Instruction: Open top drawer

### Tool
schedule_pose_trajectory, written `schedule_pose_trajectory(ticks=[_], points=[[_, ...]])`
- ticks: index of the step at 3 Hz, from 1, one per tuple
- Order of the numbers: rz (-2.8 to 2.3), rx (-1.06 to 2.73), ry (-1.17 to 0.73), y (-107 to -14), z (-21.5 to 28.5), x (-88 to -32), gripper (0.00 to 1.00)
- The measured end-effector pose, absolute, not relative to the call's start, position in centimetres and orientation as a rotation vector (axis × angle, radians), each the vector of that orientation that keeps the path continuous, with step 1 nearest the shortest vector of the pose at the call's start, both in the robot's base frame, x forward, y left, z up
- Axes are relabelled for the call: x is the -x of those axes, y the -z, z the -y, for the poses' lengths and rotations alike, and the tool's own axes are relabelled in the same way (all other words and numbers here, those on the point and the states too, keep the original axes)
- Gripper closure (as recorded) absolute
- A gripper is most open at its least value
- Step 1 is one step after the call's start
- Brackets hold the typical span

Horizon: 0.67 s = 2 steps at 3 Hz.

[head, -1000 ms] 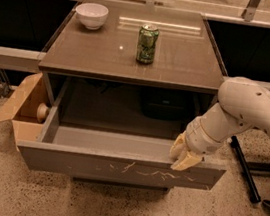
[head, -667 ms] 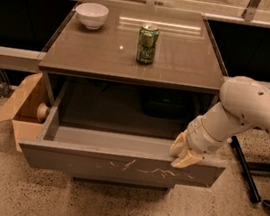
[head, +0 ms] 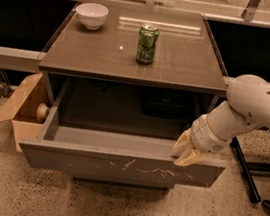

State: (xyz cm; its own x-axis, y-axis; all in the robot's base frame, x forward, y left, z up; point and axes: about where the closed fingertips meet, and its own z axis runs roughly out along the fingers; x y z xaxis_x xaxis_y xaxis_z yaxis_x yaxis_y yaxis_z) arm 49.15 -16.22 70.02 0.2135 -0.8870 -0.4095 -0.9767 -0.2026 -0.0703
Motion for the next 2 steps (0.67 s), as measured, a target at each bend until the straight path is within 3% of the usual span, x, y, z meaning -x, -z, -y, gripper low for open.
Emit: schedule_pose_trajectory(ticks=[1, 2], points=[[-1.722, 2.149, -0.373, -71.9, 17.6, -49.9, 0.11], [-1.696, 2.13, -0.305, -75.1, 20.2, -52.1, 0.0]])
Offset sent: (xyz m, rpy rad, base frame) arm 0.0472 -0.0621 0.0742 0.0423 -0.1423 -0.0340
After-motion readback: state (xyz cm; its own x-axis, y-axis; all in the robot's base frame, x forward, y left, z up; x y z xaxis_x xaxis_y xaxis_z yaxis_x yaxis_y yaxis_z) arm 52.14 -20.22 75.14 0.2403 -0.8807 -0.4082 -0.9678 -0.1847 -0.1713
